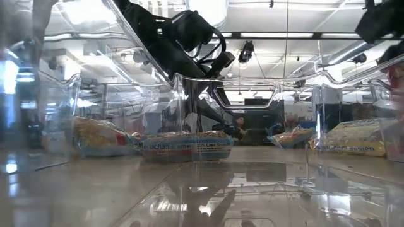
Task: Sort Maruchan noodles
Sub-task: Put the orange noodle pack into the right transparent bin, then put the yellow noodle pack into the middle transparent bin
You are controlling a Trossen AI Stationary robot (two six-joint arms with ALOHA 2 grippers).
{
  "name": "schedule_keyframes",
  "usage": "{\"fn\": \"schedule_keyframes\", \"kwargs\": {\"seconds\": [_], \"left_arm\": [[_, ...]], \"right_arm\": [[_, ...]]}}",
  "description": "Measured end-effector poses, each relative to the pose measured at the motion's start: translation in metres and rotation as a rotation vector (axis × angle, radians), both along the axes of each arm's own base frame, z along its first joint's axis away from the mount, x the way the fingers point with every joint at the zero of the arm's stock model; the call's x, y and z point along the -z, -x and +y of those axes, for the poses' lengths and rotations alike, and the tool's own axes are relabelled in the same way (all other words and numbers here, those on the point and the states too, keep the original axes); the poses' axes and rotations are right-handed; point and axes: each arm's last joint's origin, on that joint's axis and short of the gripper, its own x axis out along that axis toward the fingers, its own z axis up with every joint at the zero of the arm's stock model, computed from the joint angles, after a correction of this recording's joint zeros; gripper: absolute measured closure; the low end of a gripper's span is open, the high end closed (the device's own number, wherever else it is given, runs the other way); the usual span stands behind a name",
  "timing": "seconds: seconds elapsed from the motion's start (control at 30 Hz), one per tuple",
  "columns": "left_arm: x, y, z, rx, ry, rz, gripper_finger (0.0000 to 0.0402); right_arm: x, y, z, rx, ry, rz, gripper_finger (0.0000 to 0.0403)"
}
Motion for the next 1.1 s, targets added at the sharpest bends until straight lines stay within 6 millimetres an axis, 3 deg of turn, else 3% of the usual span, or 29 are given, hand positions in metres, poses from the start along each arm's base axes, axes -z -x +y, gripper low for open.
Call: {"fn": "schedule_keyframes", "kwargs": {"seconds": [0.17,0.4,0.6,0.83,1.1], "left_arm": [[0.000,0.000,0.000,-0.002,0.001,0.000,0.0293],[0.000,0.000,0.000,-0.012,0.010,-0.002,0.0293],[0.000,0.000,0.001,-0.036,0.035,-0.003,0.0293],[-0.009,-0.004,0.003,-0.042,0.035,-0.019,0.0293],[-0.036,-0.007,0.006,-0.039,-0.085,0.154,0.0293]], "right_arm": [[-0.026,-0.001,-0.001,-0.027,0.020,-0.048,0.0191],[-0.051,-0.008,-0.007,-0.021,0.261,-0.231,0.0188],[-0.043,-0.011,-0.019,-0.059,0.432,-0.258,0.0188],[-0.035,-0.018,-0.042,-0.034,0.488,-0.256,0.0188],[-0.042,-0.045,-0.070,0.076,0.526,-0.486,0.0189]]}}
